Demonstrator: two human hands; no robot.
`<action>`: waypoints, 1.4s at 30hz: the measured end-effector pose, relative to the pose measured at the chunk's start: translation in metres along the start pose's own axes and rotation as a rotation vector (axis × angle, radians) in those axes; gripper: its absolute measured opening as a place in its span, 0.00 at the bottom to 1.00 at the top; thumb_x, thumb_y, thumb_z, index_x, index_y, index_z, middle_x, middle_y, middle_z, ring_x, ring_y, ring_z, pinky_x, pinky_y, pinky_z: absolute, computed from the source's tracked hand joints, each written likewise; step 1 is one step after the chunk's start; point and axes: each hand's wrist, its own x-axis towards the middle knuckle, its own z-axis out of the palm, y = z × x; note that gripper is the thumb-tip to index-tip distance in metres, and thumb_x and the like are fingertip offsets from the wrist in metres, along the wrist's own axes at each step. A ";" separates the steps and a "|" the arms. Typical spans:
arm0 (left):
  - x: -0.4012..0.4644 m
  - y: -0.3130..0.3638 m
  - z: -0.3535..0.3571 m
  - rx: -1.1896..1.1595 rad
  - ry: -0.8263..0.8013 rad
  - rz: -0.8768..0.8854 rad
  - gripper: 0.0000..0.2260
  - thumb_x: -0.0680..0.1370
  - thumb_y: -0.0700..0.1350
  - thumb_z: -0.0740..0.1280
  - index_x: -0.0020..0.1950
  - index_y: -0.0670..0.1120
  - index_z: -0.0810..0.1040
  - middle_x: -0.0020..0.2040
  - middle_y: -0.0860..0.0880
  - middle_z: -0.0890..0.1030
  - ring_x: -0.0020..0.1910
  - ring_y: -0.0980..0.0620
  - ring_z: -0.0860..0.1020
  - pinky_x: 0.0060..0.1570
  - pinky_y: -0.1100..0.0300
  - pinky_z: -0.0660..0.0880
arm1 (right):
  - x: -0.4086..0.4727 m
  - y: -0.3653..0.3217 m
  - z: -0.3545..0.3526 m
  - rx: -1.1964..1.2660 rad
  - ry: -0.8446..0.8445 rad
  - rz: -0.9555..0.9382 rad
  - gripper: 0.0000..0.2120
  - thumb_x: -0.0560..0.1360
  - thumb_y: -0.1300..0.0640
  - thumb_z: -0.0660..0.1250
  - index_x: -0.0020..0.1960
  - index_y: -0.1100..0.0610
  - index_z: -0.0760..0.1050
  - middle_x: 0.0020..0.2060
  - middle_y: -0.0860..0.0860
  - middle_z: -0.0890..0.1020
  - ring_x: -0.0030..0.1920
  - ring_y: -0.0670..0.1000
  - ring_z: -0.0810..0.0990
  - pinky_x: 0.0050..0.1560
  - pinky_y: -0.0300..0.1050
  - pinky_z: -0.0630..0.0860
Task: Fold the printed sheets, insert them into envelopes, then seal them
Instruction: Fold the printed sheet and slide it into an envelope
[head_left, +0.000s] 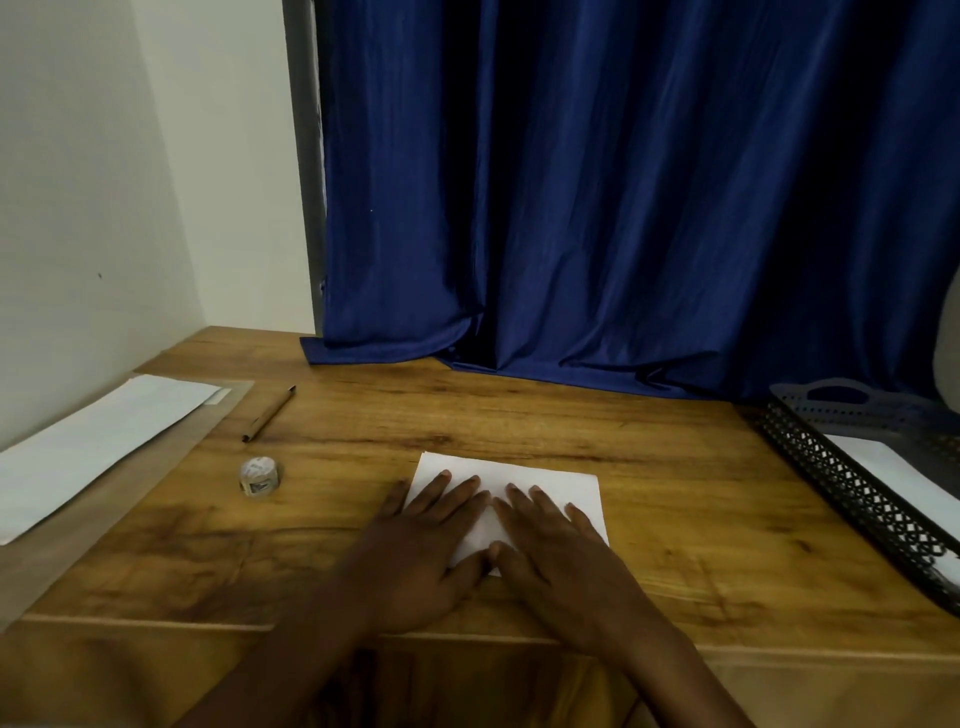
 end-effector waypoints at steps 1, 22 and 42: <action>0.000 0.000 0.000 -0.005 -0.003 -0.002 0.32 0.82 0.68 0.43 0.83 0.58 0.41 0.82 0.60 0.40 0.80 0.57 0.36 0.79 0.46 0.38 | -0.002 0.006 -0.002 -0.018 0.006 0.024 0.40 0.74 0.26 0.35 0.81 0.42 0.41 0.80 0.37 0.41 0.79 0.39 0.36 0.78 0.45 0.36; -0.043 0.002 -0.014 -0.181 -0.075 0.042 0.52 0.62 0.84 0.58 0.79 0.68 0.38 0.76 0.71 0.34 0.73 0.69 0.30 0.76 0.58 0.35 | -0.064 0.022 -0.021 -0.077 0.039 -0.128 0.46 0.66 0.17 0.55 0.79 0.34 0.52 0.78 0.28 0.47 0.77 0.31 0.41 0.78 0.41 0.41; -0.025 -0.018 -0.081 -1.153 0.590 -0.131 0.11 0.69 0.56 0.74 0.50 0.59 0.82 0.45 0.64 0.86 0.44 0.62 0.85 0.36 0.72 0.77 | -0.041 0.012 -0.096 1.089 0.500 -0.016 0.07 0.71 0.52 0.74 0.48 0.51 0.86 0.45 0.51 0.89 0.42 0.52 0.88 0.36 0.37 0.81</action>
